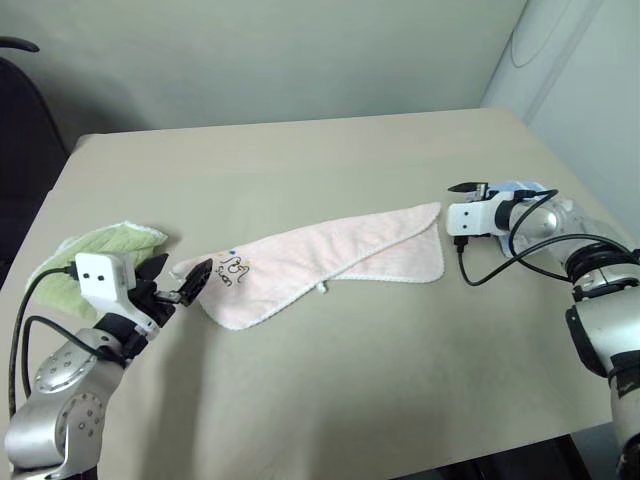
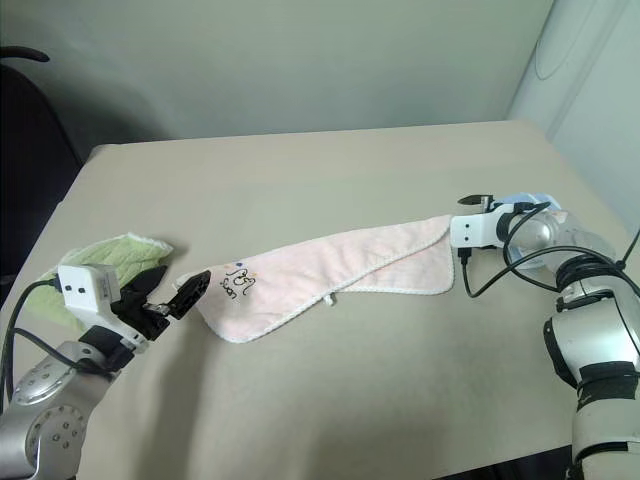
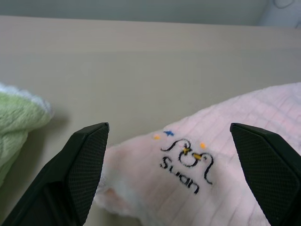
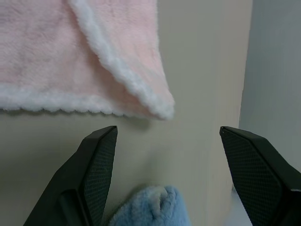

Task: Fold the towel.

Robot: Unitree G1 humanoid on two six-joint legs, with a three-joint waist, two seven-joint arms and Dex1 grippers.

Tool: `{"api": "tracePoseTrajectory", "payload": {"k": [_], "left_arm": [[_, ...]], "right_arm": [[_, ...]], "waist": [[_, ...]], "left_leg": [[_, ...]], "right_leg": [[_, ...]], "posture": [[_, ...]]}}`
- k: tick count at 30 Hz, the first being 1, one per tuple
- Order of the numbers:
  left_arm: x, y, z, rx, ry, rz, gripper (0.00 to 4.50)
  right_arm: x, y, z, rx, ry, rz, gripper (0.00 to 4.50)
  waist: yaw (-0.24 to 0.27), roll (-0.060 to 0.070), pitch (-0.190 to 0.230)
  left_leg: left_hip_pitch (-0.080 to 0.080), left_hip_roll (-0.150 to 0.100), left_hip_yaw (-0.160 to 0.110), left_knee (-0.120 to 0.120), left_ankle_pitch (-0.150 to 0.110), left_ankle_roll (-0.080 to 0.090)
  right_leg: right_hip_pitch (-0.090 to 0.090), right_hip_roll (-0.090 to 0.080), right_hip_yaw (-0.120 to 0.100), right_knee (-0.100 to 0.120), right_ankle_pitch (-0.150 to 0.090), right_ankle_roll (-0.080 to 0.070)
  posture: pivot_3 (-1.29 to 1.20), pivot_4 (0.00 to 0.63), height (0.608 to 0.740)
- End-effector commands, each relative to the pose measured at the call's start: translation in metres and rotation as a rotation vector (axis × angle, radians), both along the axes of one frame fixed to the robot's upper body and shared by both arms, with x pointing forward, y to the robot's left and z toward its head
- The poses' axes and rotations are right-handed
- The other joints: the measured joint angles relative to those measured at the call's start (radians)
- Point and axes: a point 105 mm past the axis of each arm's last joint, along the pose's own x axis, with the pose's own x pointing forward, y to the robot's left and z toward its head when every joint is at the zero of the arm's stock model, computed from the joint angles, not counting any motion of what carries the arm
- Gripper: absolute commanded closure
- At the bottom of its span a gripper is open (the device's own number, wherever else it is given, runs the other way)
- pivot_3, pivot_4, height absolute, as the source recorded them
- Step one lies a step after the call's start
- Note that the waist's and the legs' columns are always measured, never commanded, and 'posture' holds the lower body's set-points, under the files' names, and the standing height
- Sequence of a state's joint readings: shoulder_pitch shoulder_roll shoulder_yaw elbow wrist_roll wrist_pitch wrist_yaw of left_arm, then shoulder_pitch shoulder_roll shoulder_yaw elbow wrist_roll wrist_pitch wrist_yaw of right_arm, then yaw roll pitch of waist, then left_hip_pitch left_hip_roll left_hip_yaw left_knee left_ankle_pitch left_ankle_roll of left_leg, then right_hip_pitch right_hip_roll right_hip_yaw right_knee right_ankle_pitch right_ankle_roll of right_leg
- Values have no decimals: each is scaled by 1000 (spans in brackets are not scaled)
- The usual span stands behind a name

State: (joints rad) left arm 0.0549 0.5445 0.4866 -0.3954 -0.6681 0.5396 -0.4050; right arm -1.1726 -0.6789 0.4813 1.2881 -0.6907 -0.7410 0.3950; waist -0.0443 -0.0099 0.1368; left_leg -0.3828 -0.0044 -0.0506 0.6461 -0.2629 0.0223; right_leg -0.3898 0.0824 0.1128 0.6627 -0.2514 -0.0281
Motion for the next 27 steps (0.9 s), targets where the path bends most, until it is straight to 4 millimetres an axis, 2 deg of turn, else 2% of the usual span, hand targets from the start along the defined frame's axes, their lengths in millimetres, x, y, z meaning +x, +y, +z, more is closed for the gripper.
{"api": "tracePoseTrajectory", "payload": {"k": [1,3,5,7,15,21,24,27], "left_arm": [[2,-4,10,22,-39,-11,20],[3,-4,10,24,-41,-13,20],[3,-5,11,25,-44,-10,0],[0,-3,11,25,-46,0,0],[-11,-2,4,67,-11,-15,0],[-25,-6,-7,428,55,-237,0],[-41,0,-20,640,155,-447,0],[-47,10,-21,762,239,-593,0]], "right_arm": [[8,12,13,-22,-97,17,819],[11,16,12,-26,-115,18,819],[11,18,12,-42,-131,26,1188],[11,18,13,-45,-137,31,1721],[10,18,15,-39,-123,42,4477],[11,24,14,2,-144,45,4477],[10,26,10,15,-133,44,4477],[10,27,7,24,-129,44,4477]], "waist": [[-1,0,0],[-2,0,0],[-1,0,0],[0,0,0],[-1,0,0],[-1,0,0],[0,0,0],[1,0,0]], "left_leg": [[0,0,0,0,0,0],[0,0,0,0,0,0],[0,0,0,0,0,0],[-1,0,0,0,0,0],[-1,0,0,-1,0,0],[-1,0,0,-1,-1,1],[-2,1,0,-1,-2,0],[-6,1,0,-1,-2,0]], "right_leg": [[0,0,0,0,0,0],[-1,0,0,0,0,0],[-1,0,0,0,0,0],[-1,0,0,0,0,0],[-1,0,0,0,0,0],[-2,0,0,-1,0,-1],[-3,1,0,0,0,-1],[-7,1,0,0,0,-1]], "posture": [[0,150,740],[0,150,740],[0,150,740],[0,150,740],[0,150,740],[0,150,740],[0,150,740],[0,150,740]]}}
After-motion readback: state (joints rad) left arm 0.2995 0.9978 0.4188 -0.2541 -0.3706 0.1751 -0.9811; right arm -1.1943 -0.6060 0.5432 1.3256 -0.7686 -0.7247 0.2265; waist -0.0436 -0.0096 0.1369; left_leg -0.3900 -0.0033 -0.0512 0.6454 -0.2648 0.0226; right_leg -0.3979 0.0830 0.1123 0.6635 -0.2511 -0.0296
